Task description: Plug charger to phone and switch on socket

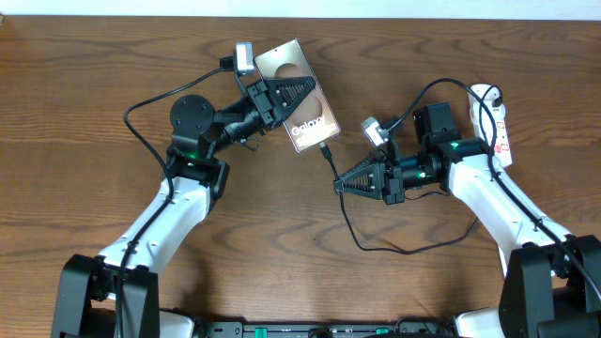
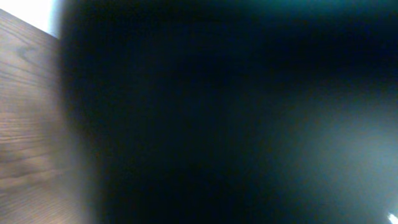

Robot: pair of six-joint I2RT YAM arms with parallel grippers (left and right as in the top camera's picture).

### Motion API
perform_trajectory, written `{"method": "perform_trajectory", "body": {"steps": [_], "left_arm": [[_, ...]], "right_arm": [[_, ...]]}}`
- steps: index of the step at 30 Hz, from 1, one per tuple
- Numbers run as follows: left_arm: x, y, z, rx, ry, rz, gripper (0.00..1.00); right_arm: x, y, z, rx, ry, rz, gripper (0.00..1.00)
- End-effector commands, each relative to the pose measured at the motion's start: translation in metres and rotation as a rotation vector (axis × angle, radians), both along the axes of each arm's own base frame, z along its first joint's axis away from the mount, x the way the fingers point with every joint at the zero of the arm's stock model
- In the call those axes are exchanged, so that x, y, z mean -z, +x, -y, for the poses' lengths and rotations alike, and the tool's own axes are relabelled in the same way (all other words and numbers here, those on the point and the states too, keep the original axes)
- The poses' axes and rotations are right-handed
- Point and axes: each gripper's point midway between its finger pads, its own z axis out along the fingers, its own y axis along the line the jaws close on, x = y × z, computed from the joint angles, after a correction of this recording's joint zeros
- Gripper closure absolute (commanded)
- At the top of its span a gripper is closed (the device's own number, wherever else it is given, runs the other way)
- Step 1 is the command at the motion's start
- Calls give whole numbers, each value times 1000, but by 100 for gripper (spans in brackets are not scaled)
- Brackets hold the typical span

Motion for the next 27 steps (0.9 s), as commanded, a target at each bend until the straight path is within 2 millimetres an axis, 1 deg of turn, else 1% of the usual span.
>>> {"method": "perform_trajectory", "body": {"steps": [1, 6, 18, 27], "left_arm": [[-22, -8, 3, 8, -23, 50, 93], [-22, -10, 8, 18, -21, 57, 92], [-24, -4, 4, -25, -31, 53, 93], [-24, -3, 4, -28, -31, 53, 93]], "right_arm": [[-7, -4, -1, -13, 24, 3, 99], [-7, -4, -1, -14, 25, 3, 99], [-7, -4, -1, -13, 24, 2, 99], [-7, -4, -1, -13, 24, 2, 99]]}}
